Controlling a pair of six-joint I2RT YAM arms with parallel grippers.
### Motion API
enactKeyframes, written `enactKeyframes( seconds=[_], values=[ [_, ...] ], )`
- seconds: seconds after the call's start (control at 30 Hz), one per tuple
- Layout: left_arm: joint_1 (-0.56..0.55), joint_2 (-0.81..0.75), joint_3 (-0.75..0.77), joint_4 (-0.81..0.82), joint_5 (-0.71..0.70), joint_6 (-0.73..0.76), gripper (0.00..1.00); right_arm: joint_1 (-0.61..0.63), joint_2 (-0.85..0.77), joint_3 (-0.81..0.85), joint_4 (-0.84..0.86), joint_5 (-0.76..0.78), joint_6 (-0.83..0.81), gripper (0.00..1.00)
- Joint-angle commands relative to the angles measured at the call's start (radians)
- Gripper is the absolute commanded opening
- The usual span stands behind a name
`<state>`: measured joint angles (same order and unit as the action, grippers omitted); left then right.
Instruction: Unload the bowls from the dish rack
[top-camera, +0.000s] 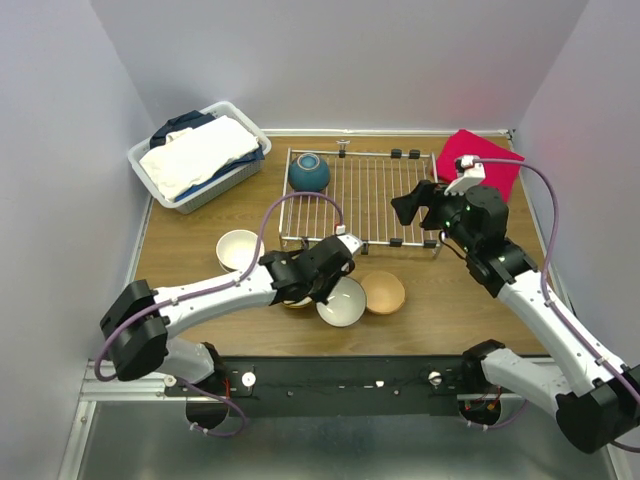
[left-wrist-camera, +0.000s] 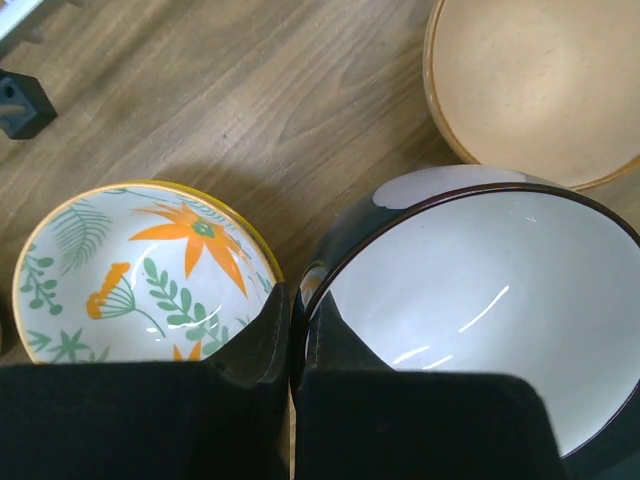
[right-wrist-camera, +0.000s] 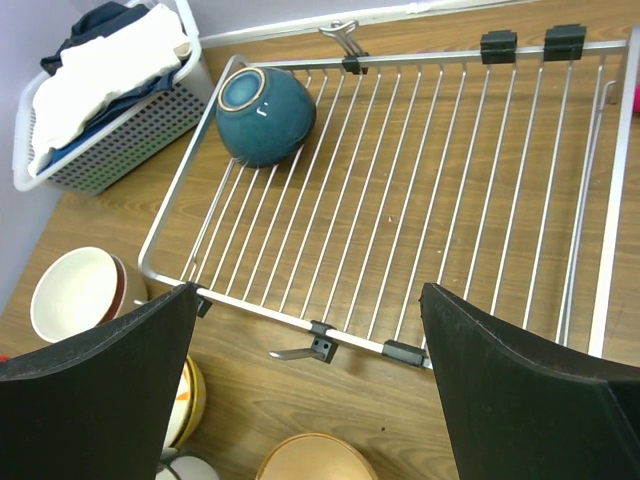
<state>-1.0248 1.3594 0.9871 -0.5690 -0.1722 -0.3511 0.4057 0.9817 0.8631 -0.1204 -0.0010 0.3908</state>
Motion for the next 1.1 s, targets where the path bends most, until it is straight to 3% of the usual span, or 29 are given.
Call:
enactKeyframes(
  seconds=[0.0, 0.37, 0.8, 1.07],
  values=[
    [-0.049, 0.069, 0.039, 0.021, -0.099, -0.015, 0.00, -0.004, -0.032, 0.011, -0.038, 0.065, -0.013, 1.00],
    [-0.063, 0.217, 0.085, 0.092, -0.112, 0.018, 0.00, -0.004, -0.078, -0.001, -0.065, 0.098, -0.020, 1.00],
    [-0.063, 0.391, 0.248, 0.198, -0.055, 0.055, 0.00, -0.004, -0.103, -0.001, -0.071, 0.153, -0.047, 1.00],
    [-0.015, 0.442, 0.274, 0.185, -0.044, 0.083, 0.00, -0.004, -0.103, -0.001, -0.073, 0.174, -0.073, 1.00]
  ],
)
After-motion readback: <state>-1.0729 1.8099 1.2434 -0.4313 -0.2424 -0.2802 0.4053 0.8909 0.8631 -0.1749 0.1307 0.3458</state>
